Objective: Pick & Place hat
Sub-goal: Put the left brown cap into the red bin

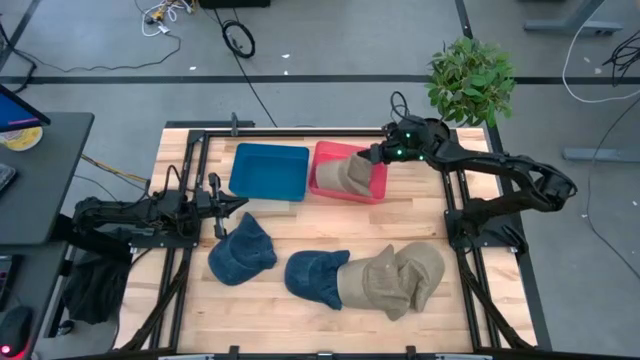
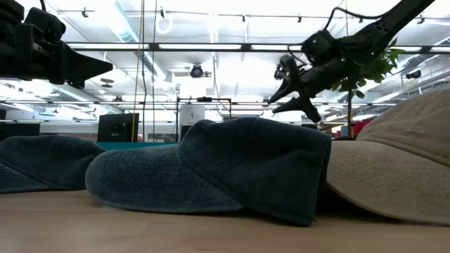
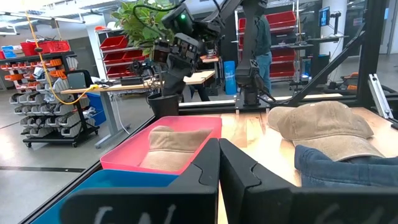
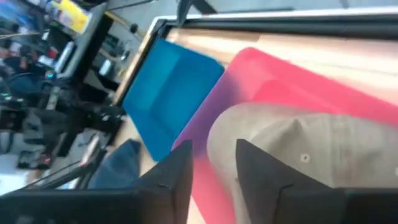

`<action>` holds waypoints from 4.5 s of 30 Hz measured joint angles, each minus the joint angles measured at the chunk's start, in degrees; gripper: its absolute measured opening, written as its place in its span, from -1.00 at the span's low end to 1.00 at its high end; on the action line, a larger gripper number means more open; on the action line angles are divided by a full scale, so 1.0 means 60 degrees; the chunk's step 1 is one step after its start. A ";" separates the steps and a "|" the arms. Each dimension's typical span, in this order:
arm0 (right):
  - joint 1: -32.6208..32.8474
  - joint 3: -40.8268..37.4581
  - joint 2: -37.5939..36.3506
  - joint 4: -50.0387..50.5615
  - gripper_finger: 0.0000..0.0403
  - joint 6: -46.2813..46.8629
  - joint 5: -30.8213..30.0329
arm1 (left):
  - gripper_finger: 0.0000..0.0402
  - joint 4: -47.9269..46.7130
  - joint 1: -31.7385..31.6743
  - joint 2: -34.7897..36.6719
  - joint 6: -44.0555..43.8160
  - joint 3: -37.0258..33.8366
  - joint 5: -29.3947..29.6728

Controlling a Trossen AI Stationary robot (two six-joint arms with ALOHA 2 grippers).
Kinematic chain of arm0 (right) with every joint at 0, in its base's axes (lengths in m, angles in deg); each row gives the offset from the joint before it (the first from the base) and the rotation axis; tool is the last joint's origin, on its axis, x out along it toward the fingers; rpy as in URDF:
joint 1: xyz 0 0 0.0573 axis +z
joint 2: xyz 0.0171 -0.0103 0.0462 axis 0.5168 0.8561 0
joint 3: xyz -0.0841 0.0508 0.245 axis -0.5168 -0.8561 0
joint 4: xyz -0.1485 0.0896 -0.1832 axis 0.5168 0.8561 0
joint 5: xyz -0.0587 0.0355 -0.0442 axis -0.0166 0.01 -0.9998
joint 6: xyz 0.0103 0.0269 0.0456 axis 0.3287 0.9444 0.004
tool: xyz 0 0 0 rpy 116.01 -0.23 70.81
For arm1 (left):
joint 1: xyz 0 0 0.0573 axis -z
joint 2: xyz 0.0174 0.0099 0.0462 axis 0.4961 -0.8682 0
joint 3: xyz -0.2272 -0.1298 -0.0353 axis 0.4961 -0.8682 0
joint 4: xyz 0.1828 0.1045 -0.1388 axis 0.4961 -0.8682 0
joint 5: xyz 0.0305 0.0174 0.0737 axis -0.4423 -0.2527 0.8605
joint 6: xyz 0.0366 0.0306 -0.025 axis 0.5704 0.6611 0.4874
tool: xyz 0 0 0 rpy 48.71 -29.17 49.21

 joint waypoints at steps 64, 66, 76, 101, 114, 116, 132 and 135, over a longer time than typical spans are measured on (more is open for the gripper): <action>0.3156 0.3468 0.0355 0.5715 -0.92 0.1484 -0.1449 | -0.99 -0.0001 0.0000 0.0000 0.0000 0.0000 -0.0001; 0.3755 0.3464 -0.0116 0.6272 -0.92 0.1989 -0.2036 | -0.99 -0.0004 0.0000 0.0000 0.0000 -0.0002 -0.0002; 0.7064 0.3461 -0.1875 0.7729 -0.92 0.5248 -0.4754 | -0.99 -0.0001 0.0000 0.0004 -0.0001 -0.0001 0.0000; 1.0620 0.3076 -0.1504 1.0134 0.62 0.6182 -0.3706 | -0.99 -0.0004 0.0000 0.0002 -0.0001 -0.0001 -0.0001; 1.1790 0.0376 -0.0170 0.5453 0.70 0.8591 -0.3619 | -0.99 0.0003 0.0000 0.0000 0.0000 -0.0004 -0.0004; 1.1857 0.0331 0.0048 0.5430 0.62 0.8591 -0.3488 | -0.99 -0.0002 0.0000 0.0001 0.0000 -0.0004 -0.0002; 1.1849 0.0328 0.1101 0.4067 -0.65 0.8264 -0.3405 | -0.99 -0.0004 0.0000 0.0000 0.0000 -0.0004 0.0000; 1.1923 0.0328 0.0972 0.3997 -0.92 0.7944 -0.3392 | -0.99 -0.0002 0.0000 0.0000 0.0000 -0.0004 -0.0002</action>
